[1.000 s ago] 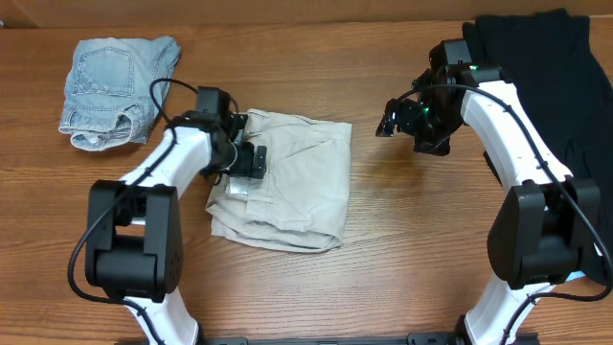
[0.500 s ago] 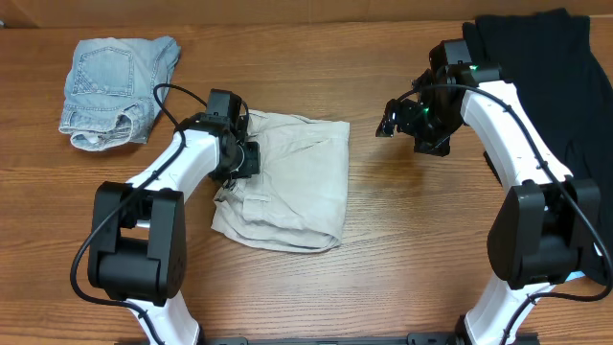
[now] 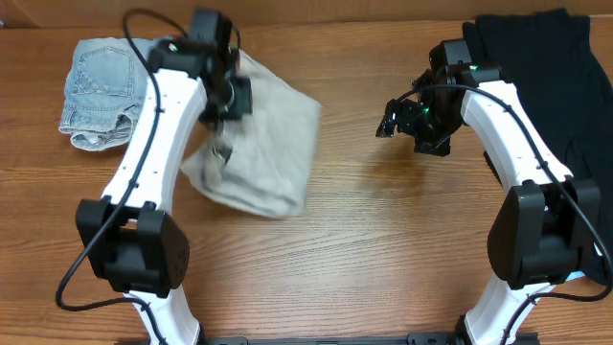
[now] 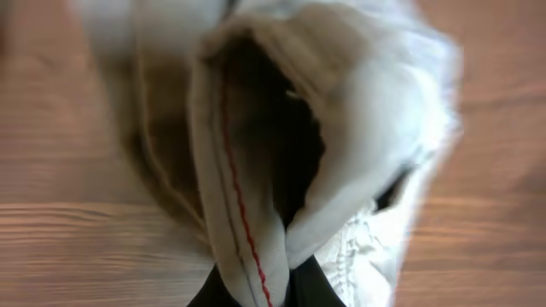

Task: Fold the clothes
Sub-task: 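Grasp the folded beige shorts with the left gripper and carry them to the top-left corner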

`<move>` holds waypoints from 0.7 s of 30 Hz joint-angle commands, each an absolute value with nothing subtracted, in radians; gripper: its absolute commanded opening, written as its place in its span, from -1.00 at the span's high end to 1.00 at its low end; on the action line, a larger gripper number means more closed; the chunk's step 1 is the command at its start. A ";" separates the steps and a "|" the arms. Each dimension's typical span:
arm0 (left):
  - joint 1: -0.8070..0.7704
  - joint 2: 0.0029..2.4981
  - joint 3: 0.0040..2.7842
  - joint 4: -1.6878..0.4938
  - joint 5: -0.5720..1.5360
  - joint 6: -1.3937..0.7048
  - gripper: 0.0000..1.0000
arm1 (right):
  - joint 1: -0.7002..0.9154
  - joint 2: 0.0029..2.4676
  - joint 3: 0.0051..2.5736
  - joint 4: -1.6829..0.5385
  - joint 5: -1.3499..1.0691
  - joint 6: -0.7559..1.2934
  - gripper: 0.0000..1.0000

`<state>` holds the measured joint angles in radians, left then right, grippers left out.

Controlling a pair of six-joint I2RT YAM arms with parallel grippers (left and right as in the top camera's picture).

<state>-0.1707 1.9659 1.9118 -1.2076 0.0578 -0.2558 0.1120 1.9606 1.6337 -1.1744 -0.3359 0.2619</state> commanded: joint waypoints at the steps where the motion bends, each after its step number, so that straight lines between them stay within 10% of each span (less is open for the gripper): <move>1: -0.165 1.954 2.106 -1.250 -0.043 -0.302 0.92 | 0.115 1.913 1.656 -1.173 -0.332 0.257 -0.88; 21: 0.223 1.958 2.327 -1.100 -0.155 -1.025 0.92 | 0.115 1.915 1.646 -1.192 -0.305 0.257 -0.88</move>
<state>0.1631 1.9663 2.2871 -1.1400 -0.1509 -0.8135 0.1120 1.9606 1.6337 -1.1896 -0.3260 0.2611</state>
